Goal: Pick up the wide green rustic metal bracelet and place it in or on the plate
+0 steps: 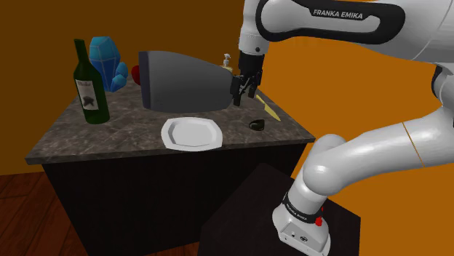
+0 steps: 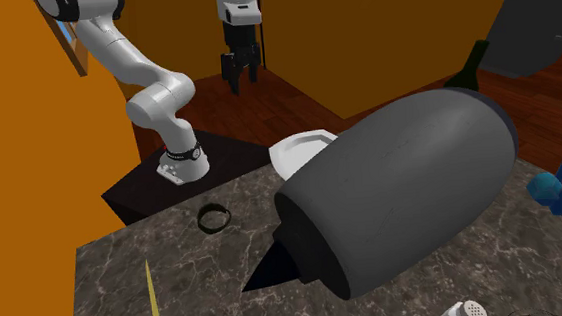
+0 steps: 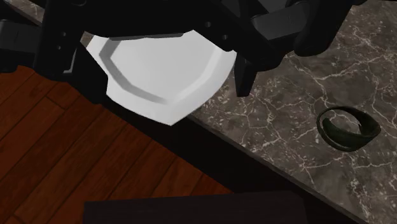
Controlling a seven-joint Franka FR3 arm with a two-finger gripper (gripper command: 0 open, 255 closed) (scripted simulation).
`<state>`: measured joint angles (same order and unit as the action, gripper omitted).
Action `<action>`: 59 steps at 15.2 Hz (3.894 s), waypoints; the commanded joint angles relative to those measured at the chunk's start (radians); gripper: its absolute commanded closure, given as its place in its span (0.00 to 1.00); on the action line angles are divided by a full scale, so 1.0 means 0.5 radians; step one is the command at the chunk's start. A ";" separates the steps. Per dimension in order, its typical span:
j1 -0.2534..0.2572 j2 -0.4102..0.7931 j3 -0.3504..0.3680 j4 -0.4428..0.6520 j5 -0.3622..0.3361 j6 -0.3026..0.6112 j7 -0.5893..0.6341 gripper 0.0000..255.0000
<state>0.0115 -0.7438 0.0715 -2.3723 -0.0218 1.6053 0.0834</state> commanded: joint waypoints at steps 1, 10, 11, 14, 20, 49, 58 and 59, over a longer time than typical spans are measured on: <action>0.000 0.000 0.000 0.000 0.000 0.000 0.000 0.00; -0.133 0.161 -0.425 -0.206 -0.138 0.341 -0.428 0.00; -0.147 0.196 -0.473 -0.216 -0.150 0.381 -0.476 0.00; -0.184 0.322 -0.615 -0.228 -0.176 0.503 -0.624 0.00; -0.226 0.658 -0.897 -0.178 -0.164 0.740 -0.942 0.00; -0.222 1.116 -1.134 -0.194 -0.003 1.132 -1.288 1.00; -0.234 0.991 -1.105 -0.103 -0.055 0.927 -1.234 1.00; -0.235 0.976 -1.101 -0.088 -0.060 0.898 -1.227 1.00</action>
<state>-0.1066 -0.2478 -0.4825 -2.4237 -0.0498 2.0696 -0.5358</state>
